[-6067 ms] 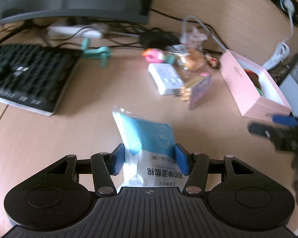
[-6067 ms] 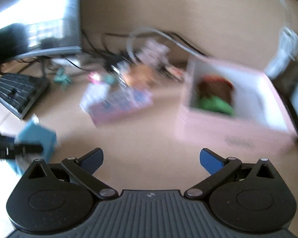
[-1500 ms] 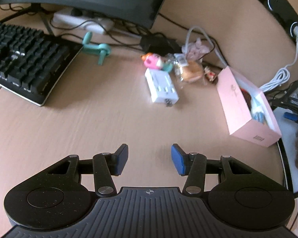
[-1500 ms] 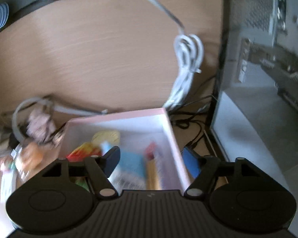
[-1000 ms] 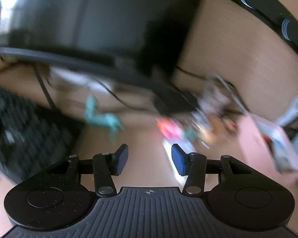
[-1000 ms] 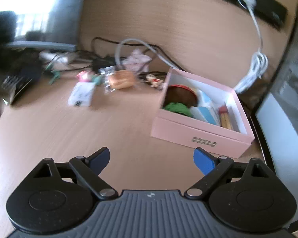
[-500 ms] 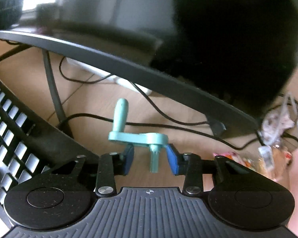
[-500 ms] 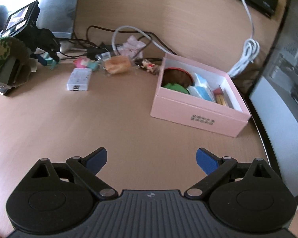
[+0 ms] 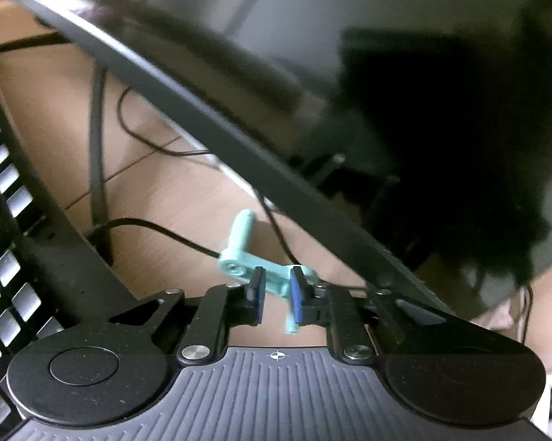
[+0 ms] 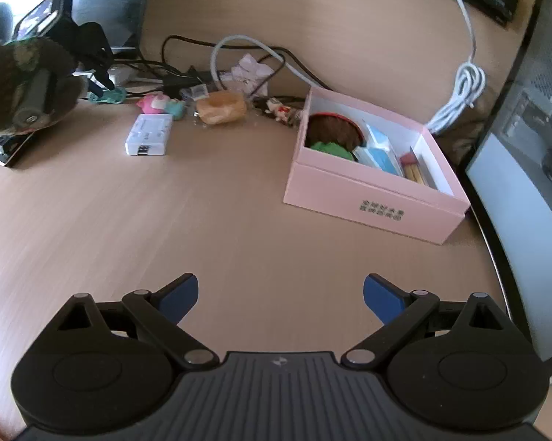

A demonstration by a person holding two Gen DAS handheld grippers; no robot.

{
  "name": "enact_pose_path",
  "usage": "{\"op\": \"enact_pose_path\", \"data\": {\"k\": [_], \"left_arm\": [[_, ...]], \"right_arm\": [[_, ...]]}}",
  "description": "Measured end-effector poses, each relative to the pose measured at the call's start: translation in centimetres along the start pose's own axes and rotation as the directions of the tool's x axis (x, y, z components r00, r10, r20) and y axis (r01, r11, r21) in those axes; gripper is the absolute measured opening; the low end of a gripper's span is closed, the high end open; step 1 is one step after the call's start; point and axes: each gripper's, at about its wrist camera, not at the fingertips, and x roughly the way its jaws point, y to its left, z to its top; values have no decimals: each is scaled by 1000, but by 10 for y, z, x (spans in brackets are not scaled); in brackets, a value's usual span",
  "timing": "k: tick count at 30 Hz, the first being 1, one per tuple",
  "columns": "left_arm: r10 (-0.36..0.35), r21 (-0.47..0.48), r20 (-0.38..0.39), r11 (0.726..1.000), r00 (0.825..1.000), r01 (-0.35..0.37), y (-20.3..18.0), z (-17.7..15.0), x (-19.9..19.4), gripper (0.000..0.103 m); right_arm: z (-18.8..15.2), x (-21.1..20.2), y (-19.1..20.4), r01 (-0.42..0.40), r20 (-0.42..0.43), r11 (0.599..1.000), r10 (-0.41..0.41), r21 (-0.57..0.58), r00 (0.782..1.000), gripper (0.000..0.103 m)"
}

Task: Organize objects

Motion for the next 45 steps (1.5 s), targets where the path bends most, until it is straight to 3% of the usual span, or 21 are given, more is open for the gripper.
{"op": "enact_pose_path", "data": {"k": [4, 10, 15, 18, 22, 25, 29, 31, 36, 40, 45], "left_arm": [[55, 79, 33, 995, 998, -57, -6, -8, 4, 9], [25, 210, 39, 977, 999, -32, -16, -30, -6, 9], [-39, 260, -42, 964, 998, 49, -22, -61, -15, 8], [-94, 321, -81, 940, 992, 115, -31, -87, -29, 8], [-227, 306, -161, 914, 960, 267, -32, -105, -47, 7], [-303, 254, -148, 908, 941, 333, -31, -103, -70, 12], [-290, 278, -190, 900, 938, 335, -55, -105, -71, 14], [-220, 331, -208, 901, 953, 281, -65, -112, -64, 14], [-115, 429, -95, 892, 989, 145, -83, -118, -52, 13], [-54, 538, -39, 840, 998, 67, -99, -126, -49, 14], [-94, 500, -74, 858, 993, 119, -99, -125, -48, 28]], "right_arm": [[-2, -2, 0, -1, 5, 1000, 1, 4, 1000, 97], [-7, 0, -5, 8, -5, 1000, -8, 28, 1000, 97], [-7, 2, -2, -2, 0, 1000, 2, 20, 1000, 97], [-7, 0, 0, -5, 17, 1000, 5, 4, 1000, 97], [-8, 1, -3, -8, 17, 1000, 8, 12, 1000, 97], [-9, 1, -6, -10, 18, 1000, 10, 20, 1000, 97], [-10, 1, -8, -24, 10, 999, 23, 34, 1000, 97], [-10, 2, -8, -32, 11, 999, 32, 32, 999, 97], [-10, -2, -7, -45, 27, 999, 44, 18, 999, 97], [-15, -3, -13, -49, 18, 998, 49, 29, 999, 98], [-20, -2, -23, -62, 5, 996, 62, 65, 998, 100]]}}
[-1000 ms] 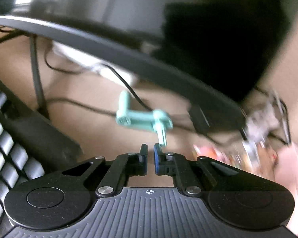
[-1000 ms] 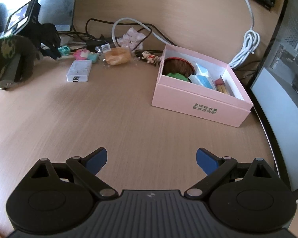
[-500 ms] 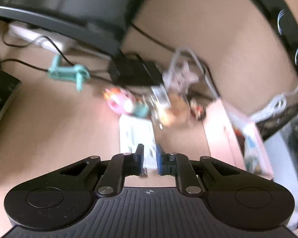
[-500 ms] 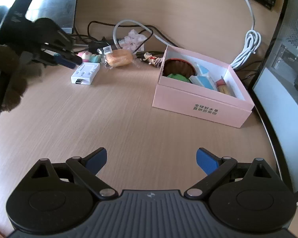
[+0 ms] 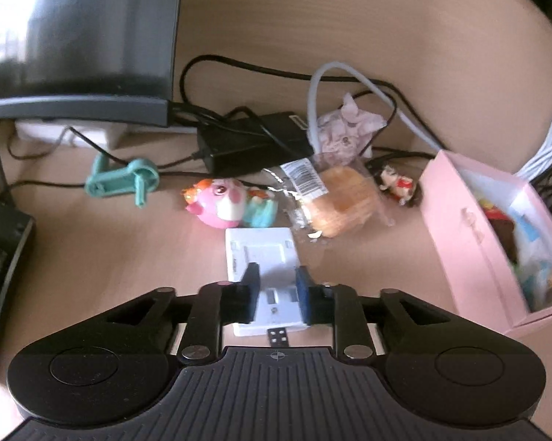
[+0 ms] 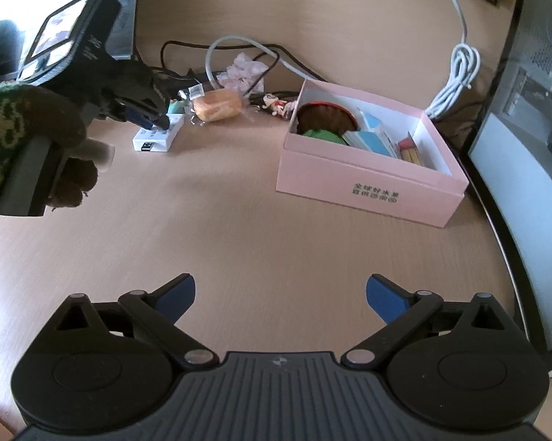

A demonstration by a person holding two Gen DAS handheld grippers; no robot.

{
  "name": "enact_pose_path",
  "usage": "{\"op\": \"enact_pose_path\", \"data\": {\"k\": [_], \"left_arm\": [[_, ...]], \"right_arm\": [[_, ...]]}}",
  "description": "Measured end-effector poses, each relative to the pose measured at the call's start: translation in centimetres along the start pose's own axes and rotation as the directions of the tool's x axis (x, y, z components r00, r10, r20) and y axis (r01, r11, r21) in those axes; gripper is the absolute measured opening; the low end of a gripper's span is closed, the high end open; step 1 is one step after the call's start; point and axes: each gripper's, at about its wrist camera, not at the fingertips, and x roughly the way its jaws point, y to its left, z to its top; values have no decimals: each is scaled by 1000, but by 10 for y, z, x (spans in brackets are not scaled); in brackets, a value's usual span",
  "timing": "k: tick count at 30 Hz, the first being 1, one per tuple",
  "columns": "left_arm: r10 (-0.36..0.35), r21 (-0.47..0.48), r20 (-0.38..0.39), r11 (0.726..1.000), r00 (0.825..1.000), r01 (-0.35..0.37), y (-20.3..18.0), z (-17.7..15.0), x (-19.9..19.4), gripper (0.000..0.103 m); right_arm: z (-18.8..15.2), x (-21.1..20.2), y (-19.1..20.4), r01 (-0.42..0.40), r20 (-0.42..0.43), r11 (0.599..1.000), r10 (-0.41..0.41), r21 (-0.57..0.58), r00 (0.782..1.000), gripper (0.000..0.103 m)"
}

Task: Organize objects
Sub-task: 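Grasp the white charger with the left tool and lift it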

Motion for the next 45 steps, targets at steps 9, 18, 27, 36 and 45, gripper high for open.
{"op": "enact_pose_path", "data": {"k": [9, 18, 27, 36, 45], "left_arm": [[-91, -19, -14, 996, 996, 91, 2, 10, 12, 26], [-58, 103, 44, 993, 997, 53, -13, -13, -1, 25], [77, 77, 39, 994, 996, -80, -11, -2, -2, 25], [78, 140, 50, 987, 996, -84, -21, -11, 6, 48], [145, 182, 83, 971, 986, -158, -33, -11, 14, 61]], "right_arm": [[0, 5, -3, -48, -10, 999, 48, -4, 999, 100], [-5, 9, -9, -83, -13, 997, 83, -3, 996, 101], [-10, 16, -18, -105, -20, 994, 105, -9, 994, 101], [-12, 27, -26, -121, -43, 992, 123, 30, 992, 102], [-19, 34, -30, -142, -81, 987, 148, 78, 986, 103]]}}
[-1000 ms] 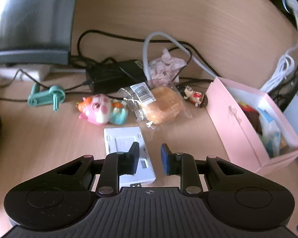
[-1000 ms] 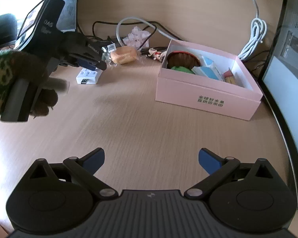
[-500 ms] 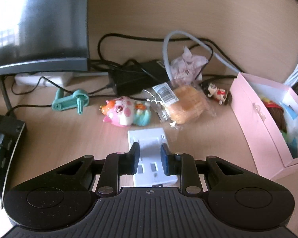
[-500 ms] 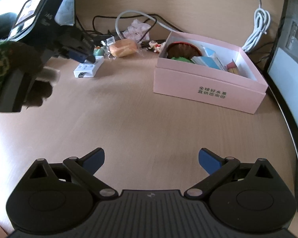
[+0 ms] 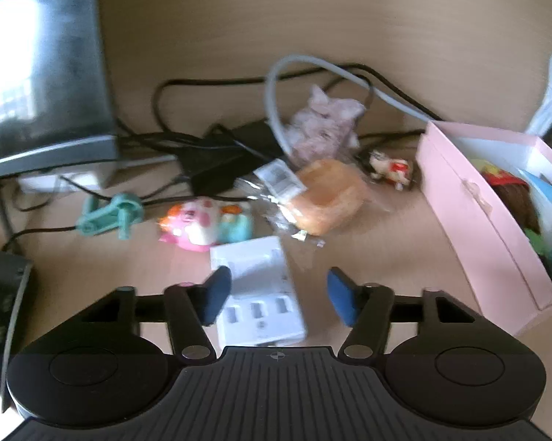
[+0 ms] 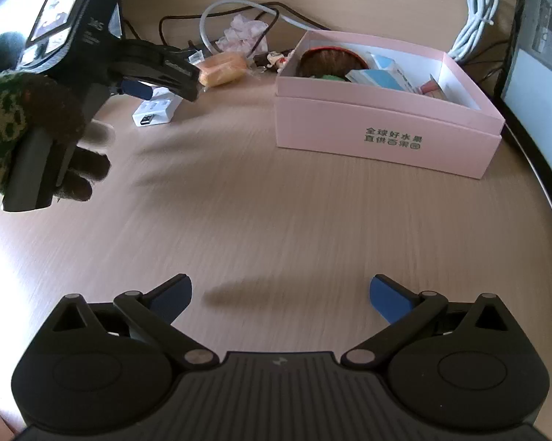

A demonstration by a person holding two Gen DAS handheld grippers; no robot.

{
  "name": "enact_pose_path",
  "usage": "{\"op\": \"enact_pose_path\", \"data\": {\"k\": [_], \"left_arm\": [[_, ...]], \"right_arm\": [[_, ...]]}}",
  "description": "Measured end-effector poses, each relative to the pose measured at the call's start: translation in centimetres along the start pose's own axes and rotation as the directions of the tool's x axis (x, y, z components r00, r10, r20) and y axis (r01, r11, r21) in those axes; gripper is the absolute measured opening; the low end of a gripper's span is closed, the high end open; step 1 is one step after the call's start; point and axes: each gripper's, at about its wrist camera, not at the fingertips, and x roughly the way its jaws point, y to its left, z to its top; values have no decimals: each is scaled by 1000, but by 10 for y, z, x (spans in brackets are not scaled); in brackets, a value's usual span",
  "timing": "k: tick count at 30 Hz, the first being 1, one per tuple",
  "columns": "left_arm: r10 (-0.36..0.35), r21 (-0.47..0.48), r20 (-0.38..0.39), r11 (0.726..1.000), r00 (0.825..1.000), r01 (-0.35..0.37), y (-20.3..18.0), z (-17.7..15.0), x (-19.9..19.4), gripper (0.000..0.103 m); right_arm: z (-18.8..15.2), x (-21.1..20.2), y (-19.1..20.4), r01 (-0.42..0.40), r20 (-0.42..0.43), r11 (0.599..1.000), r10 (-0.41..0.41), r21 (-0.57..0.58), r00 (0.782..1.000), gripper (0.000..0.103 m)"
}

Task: Organize objects
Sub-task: 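Grasp the white charger with the left tool and lift it, then grasp the bread bun bag with the right tool while the left tool holds the charger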

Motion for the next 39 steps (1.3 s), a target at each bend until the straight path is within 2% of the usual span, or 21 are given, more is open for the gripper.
{"op": "enact_pose_path", "data": {"k": [2, 6, 10, 12, 13, 15, 18, 21, 24, 28, 30, 31, 33, 35, 39], "left_arm": [[35, 14, 16, 999, 999, -35, 4, -3, -3, 61], [17, -19, -68, 1000, 998, -18, 15, -5, 15, 63], [2, -43, -55, 999, 998, -4, 18, -3, 23, 63], [1, -45, -58, 999, 998, -4, 19, 0, 26, 61], [-8, -49, -60, 999, 998, 5, 20, 2, 27, 55], [-21, -54, -72, 998, 997, 17, 24, 2, 25, 53], [-26, -71, -84, 997, 996, 20, 33, -8, 14, 53], [-81, -115, -94, 991, 992, 70, 54, -25, -7, 53], [-135, -171, -83, 978, 987, 119, 80, -43, -35, 53], [-167, -217, -66, 965, 984, 149, 112, -63, -69, 53], [-175, -226, -66, 961, 982, 156, 123, -70, -81, 53], [-181, -229, -65, 960, 981, 161, 128, -73, -87, 53], [-191, -228, -61, 958, 980, 173, 136, -78, -97, 52], [-207, -230, -56, 955, 977, 189, 145, -81, -104, 52], [-220, -243, -63, 950, 974, 198, 159, -89, -111, 52]], "right_arm": [[-1, -1, -1, 0, 3, 1000, 0, 3, 1000, 103], [1, 1, -1, 4, 2, 1000, -4, 0, 1000, 103], [3, 2, 0, 14, -5, 1000, -14, -13, 1000, 103], [5, 1, 2, 29, 0, 999, -29, -34, 1000, 103], [7, -1, 5, 45, 16, 997, -44, -55, 999, 103], [13, -6, 11, 67, 48, 993, -63, -93, 997, 103], [35, -15, 23, 77, 114, 988, -62, -137, 992, 103], [68, -18, 38, 66, 172, 986, -39, -156, 984, 103], [109, -14, 55, 17, 203, 990, 11, -138, 979, 103], [169, 11, 72, -93, 202, 995, 96, -28, 975, 103], [194, 32, 82, -116, 201, 991, 102, 60, 974, 102], [207, 46, 87, -102, 198, 989, 79, 109, 977, 102], [223, 71, 92, -63, 183, 979, 27, 195, 983, 92], [235, 96, 91, -19, 140, 954, -24, 299, 990, 86], [244, 134, 85, 50, 80, 897, -94, 440, 992, 84]]}}
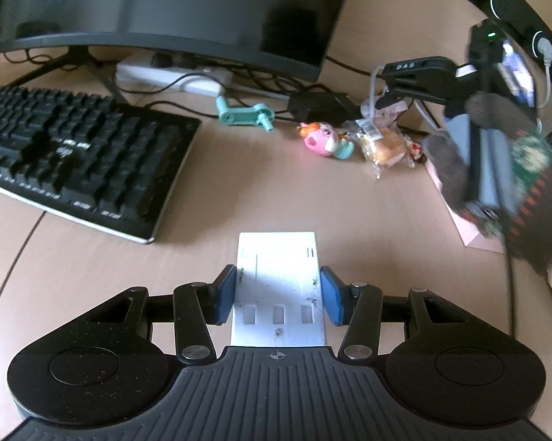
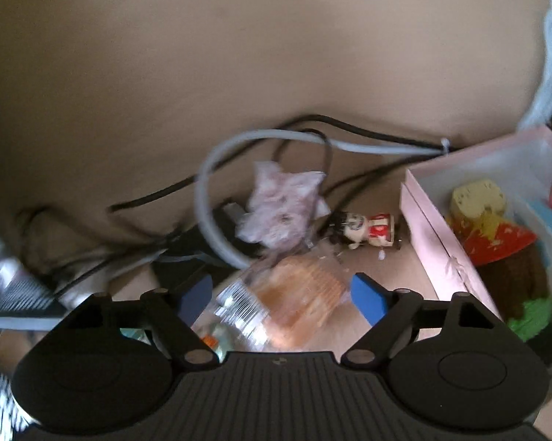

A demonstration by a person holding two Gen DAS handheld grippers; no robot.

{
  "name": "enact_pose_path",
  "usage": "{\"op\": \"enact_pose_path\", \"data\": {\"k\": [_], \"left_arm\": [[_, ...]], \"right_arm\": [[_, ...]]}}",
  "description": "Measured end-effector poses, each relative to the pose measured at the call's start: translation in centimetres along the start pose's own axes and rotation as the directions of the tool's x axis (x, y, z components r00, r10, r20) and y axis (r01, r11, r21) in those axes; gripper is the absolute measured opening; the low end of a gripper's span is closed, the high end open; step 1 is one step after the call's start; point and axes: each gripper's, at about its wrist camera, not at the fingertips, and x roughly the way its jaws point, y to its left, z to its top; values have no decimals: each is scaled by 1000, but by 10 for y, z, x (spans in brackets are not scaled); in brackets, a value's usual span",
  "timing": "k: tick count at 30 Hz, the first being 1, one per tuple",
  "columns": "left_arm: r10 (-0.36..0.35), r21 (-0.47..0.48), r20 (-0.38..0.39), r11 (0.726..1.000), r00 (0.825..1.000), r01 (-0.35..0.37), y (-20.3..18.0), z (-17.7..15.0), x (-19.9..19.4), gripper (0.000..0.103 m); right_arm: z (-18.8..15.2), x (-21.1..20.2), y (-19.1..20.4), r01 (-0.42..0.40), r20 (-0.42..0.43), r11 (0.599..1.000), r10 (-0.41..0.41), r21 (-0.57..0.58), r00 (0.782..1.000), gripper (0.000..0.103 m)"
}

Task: Organize objects
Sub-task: 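Grasp the bread bun bag with the right tool while the left tool holds the charger, then lower the charger into the pink box with the left tool while the right tool drops the bread bag in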

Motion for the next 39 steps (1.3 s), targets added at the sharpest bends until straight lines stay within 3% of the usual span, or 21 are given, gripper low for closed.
{"op": "enact_pose_path", "data": {"k": [2, 5, 9, 13, 19, 25, 31, 36, 39], "left_arm": [[-1, -4, -11, 1000, 1000, 1, 6, -2, -1, 52], [-10, -3, -22, 1000, 1000, 10, 12, -4, -1, 52], [-30, 8, -39, 1000, 999, 30, 12, -3, 2, 52], [-70, 40, -50, 997, 996, 72, 0, 0, 5, 53], [-143, 123, -78, 981, 987, 152, -31, -5, 1, 53], [-225, 180, -147, 951, 963, 250, -71, -22, 1, 53], [-313, 255, -181, 900, 932, 352, -123, -27, -2, 53], [-389, 275, -117, 871, 914, 407, -172, 13, 6, 53], [-402, 384, -47, 838, 914, 388, -215, 47, 21, 53]], "right_arm": [[1, 16, -3, 31, -17, 999, -30, 22, 999, 84], [0, 32, -12, -3, -72, 999, 6, 47, 997, 72], [-5, 23, -14, -34, -72, 998, 31, -46, 997, 58], [-22, -13, -17, -104, -83, 982, 92, -156, 992, 55], [-67, -99, -45, -190, -114, 923, 160, -334, 980, 55], [-105, -159, -106, -120, -162, 903, 57, -412, 985, 55], [-118, -215, -168, -1, -94, 906, -43, -423, 995, 55], [-110, -242, -208, 54, -1, 918, -59, -393, 998, 55], [-102, -245, -225, 48, 23, 927, -43, -373, 999, 55]]}}
